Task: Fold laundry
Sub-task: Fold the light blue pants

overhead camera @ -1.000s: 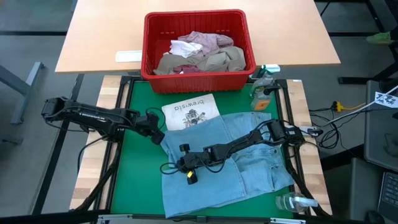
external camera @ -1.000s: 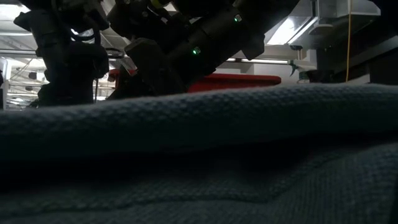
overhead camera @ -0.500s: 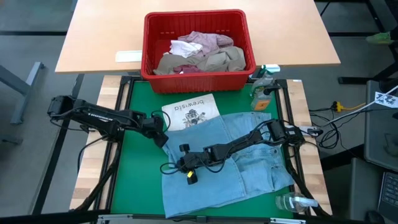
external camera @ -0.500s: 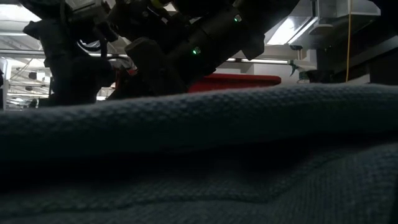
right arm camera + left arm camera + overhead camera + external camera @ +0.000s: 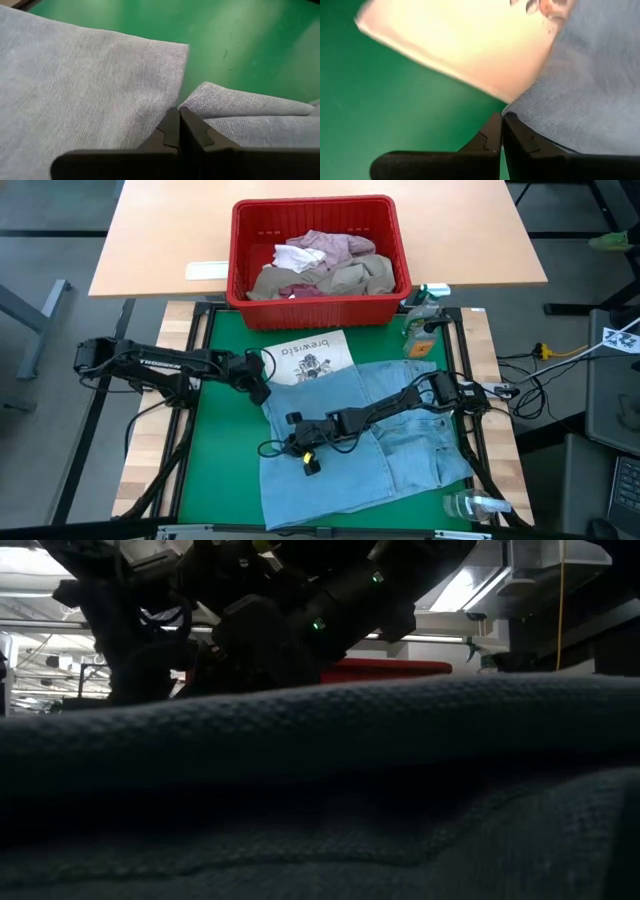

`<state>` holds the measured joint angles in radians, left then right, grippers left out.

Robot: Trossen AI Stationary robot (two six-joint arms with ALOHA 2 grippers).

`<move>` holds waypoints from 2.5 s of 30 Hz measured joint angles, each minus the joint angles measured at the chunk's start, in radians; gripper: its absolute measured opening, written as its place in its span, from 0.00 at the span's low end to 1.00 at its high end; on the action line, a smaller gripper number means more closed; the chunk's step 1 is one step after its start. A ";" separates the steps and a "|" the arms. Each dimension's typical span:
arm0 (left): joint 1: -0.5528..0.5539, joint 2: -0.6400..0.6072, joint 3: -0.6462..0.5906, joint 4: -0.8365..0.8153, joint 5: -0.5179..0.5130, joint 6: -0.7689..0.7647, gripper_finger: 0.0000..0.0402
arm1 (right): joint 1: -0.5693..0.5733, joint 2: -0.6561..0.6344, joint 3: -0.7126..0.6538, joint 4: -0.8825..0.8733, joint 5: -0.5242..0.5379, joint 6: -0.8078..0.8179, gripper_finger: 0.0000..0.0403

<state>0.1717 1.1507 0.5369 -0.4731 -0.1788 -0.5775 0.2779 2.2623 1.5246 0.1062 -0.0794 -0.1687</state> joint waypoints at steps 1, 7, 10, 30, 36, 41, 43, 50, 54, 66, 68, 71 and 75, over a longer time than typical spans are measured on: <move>0.011 0.000 0.000 0.015 -0.011 0.039 0.01 | 0.000 0.000 0.000 0.000 0.000 -0.001 0.00; 0.039 0.000 0.000 0.154 -0.038 0.246 0.05 | 0.000 0.000 0.000 0.003 0.036 -0.004 0.00; 0.044 0.000 0.000 0.169 -0.089 0.232 0.12 | 0.008 0.000 0.000 0.011 0.063 0.003 0.01; 0.021 -0.008 0.052 0.128 0.278 0.012 0.34 | 0.004 -0.186 0.001 -0.132 0.157 -0.052 0.35; -0.158 -0.003 0.058 0.131 0.328 -0.168 0.28 | -0.012 -0.292 0.001 -0.491 0.193 -0.076 0.32; -0.383 0.006 0.058 0.159 0.187 -0.365 0.23 | -0.073 -0.337 0.001 -0.794 0.195 -0.043 0.32; -0.466 0.012 0.058 0.188 0.106 -0.438 0.22 | -0.100 -0.343 0.000 -0.894 0.195 -0.021 0.32; -0.641 0.127 0.058 0.373 -0.080 -0.520 0.19 | -0.151 -0.343 -0.065 -0.960 0.193 0.013 0.32; -0.669 0.240 0.058 0.413 -0.085 -0.535 0.18 | -0.154 -0.343 -0.138 -0.936 0.188 0.015 0.32; -0.674 0.357 0.063 0.302 0.128 -0.645 0.18 | -0.195 -0.348 -0.320 -0.872 0.171 0.116 0.32; -0.674 0.339 0.061 0.277 0.145 -0.646 0.18 | -0.208 -0.348 -0.320 -0.873 0.155 0.140 0.32; -0.672 0.305 0.056 0.229 0.185 -0.648 0.18 | -0.221 -0.359 -0.323 -0.868 0.134 0.139 0.32; -0.673 0.230 0.056 0.136 0.203 -0.671 0.18 | -0.221 -0.378 -0.328 -0.857 0.141 0.138 0.32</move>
<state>-0.5011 1.3808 0.5926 -0.3371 0.0245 -1.2482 0.0566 1.8843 1.1969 -0.7511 0.0619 -0.0307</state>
